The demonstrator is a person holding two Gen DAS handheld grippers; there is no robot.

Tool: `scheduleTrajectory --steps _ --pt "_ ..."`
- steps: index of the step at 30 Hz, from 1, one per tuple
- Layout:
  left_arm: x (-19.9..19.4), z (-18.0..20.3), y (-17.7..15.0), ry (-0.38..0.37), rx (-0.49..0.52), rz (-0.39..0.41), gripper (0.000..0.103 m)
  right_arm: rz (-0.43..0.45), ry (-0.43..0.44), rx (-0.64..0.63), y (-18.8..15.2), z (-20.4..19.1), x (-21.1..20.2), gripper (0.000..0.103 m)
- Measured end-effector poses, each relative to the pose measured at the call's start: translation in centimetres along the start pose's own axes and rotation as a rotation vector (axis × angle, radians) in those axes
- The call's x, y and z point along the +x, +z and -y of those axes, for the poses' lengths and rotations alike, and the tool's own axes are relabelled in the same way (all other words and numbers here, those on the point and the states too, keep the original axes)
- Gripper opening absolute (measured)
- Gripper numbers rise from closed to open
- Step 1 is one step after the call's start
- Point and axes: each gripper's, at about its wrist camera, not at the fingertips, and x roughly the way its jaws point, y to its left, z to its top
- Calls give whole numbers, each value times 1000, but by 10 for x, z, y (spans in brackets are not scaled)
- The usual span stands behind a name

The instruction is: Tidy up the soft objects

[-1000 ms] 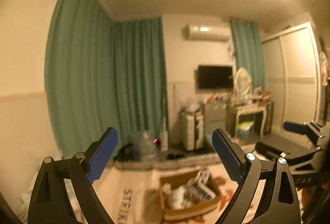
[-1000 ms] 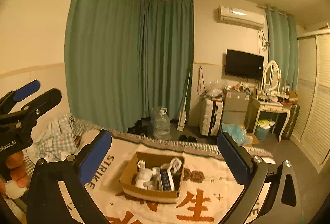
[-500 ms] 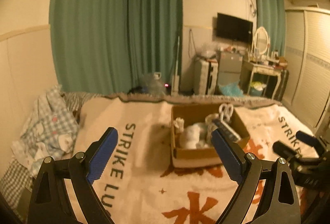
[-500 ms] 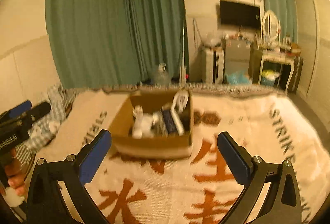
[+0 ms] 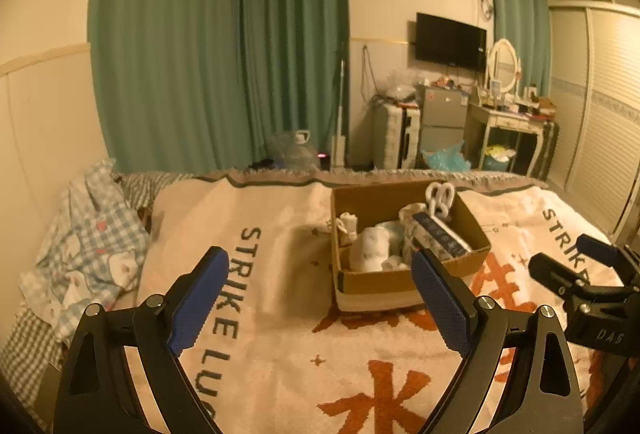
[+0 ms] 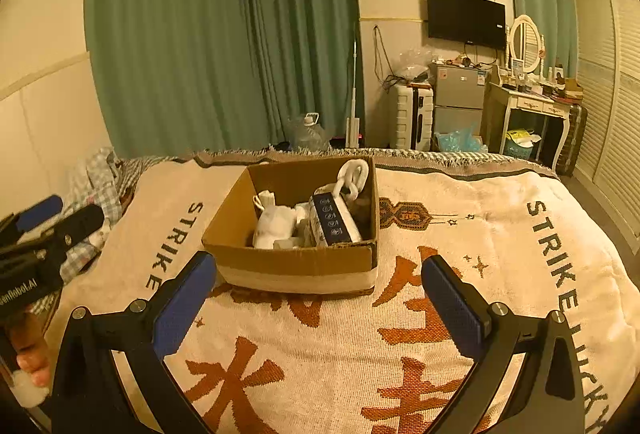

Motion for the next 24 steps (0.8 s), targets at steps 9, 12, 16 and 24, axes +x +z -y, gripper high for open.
scheduleTrajectory --steps 9,12,16,24 --pt "-3 -5 -2 0 -15 -10 94 30 -7 4 9 -3 -8 103" --pt "-2 -6 -1 -6 -22 -18 94 32 -10 -1 9 -4 -9 103" --pt "-1 -5 -2 -17 -24 -20 94 31 -12 0 10 -4 -9 103" --pt "0 -2 -3 -34 -23 -23 94 33 -23 7 13 -4 -8 103"
